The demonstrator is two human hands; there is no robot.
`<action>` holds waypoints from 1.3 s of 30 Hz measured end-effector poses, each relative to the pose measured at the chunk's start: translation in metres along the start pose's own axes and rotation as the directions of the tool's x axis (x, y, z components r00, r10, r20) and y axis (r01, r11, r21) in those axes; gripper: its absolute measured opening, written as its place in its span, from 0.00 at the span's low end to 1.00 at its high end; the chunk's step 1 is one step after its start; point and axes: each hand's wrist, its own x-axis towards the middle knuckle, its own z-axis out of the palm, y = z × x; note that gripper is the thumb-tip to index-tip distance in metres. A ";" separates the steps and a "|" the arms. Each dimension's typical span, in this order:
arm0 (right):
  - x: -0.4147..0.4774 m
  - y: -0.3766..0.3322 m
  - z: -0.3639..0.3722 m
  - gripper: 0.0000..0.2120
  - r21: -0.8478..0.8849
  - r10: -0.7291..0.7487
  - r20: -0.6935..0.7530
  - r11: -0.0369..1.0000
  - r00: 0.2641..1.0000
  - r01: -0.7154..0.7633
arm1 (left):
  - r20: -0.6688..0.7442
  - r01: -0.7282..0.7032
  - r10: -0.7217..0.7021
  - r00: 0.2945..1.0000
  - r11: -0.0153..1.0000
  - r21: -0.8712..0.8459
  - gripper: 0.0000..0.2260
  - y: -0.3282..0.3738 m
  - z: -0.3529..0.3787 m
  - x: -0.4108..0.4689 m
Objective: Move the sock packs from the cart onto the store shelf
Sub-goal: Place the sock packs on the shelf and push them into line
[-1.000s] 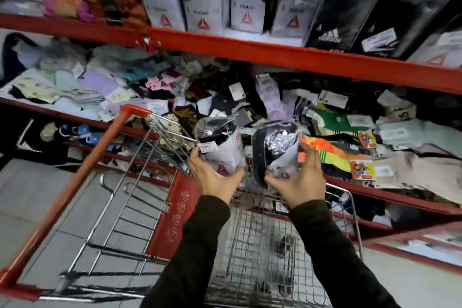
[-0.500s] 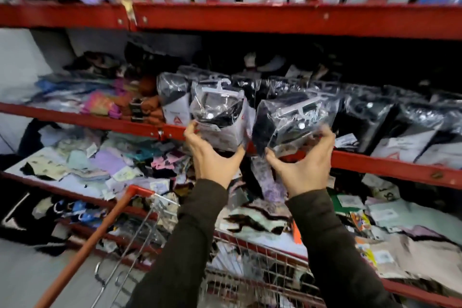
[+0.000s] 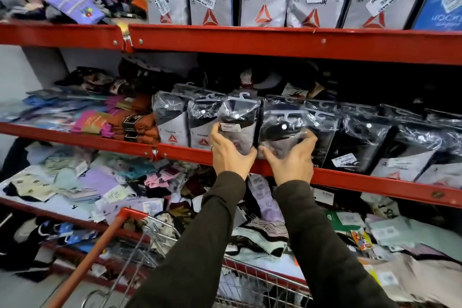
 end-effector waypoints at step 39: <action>0.062 -0.037 -0.001 0.50 -0.503 -0.296 0.570 0.611 0.766 0.611 | 0.611 -0.666 0.283 0.739 0.437 0.604 0.48 0.039 -0.016 0.066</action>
